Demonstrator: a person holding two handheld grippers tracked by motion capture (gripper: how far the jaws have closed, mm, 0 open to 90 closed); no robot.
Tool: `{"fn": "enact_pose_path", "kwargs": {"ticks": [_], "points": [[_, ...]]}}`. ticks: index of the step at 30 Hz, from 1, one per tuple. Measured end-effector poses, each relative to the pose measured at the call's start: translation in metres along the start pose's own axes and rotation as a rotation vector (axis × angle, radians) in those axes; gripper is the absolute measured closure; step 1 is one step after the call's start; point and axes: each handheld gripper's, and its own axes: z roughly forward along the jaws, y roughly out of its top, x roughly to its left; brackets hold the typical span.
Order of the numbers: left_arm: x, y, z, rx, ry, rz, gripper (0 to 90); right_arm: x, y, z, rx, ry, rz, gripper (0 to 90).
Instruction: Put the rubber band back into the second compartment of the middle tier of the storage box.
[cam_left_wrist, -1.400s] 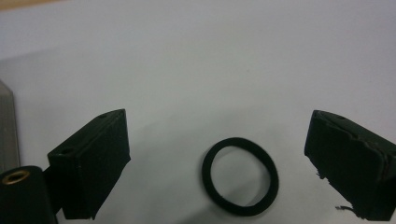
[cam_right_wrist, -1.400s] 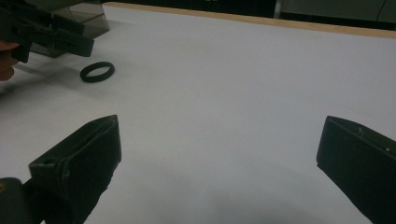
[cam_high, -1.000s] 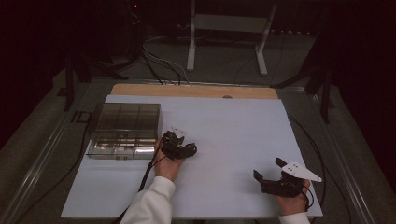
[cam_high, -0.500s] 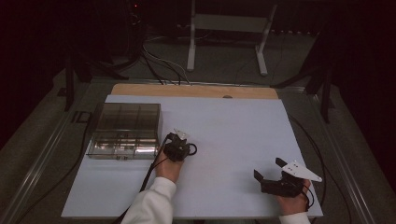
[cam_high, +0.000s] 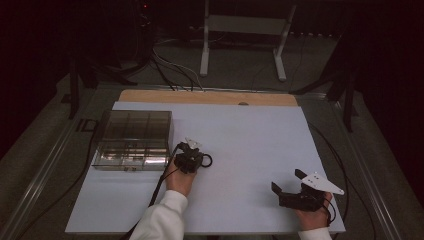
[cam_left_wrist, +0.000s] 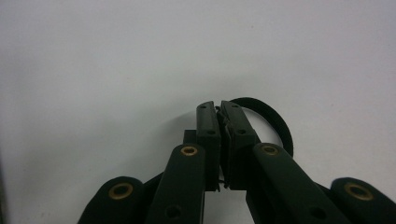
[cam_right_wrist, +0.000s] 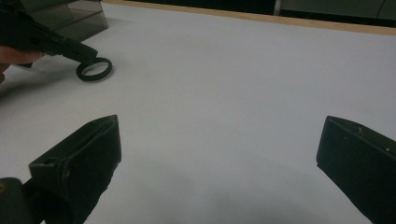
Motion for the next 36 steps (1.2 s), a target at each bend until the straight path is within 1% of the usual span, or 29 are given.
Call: {"fn": "enact_pose_path", "kwargs": {"ticks": [9,14,17,23,29,33,36], "points": [[0.002,0.004,-0.012,-0.025,-0.020,-0.020,87.9,0.000,0.000,0.001,0.003,-0.001,0.000,0.0],[0.003,0.005,-0.018,-0.042,-0.028,-0.019,87.8,0.000,0.000,0.001,0.004,-0.003,0.001,0.0],[0.003,0.006,-0.022,-0.054,-0.033,-0.025,87.8,0.000,0.000,0.001,0.004,-0.003,0.000,0.0],[0.005,0.009,-0.030,-0.072,-0.028,-0.019,87.8,-0.001,0.000,0.001,0.004,-0.004,0.001,0.0],[0.008,0.012,-0.039,-0.092,-0.040,-0.032,87.8,-0.001,0.000,0.000,0.003,-0.005,0.004,0.0],[0.009,0.014,-0.044,-0.102,-0.041,-0.032,87.8,-0.001,0.000,0.001,0.005,-0.004,0.004,0.0],[0.012,0.017,-0.051,-0.111,-0.039,-0.037,87.7,-0.001,0.000,0.001,0.005,-0.004,0.005,0.0]]}}
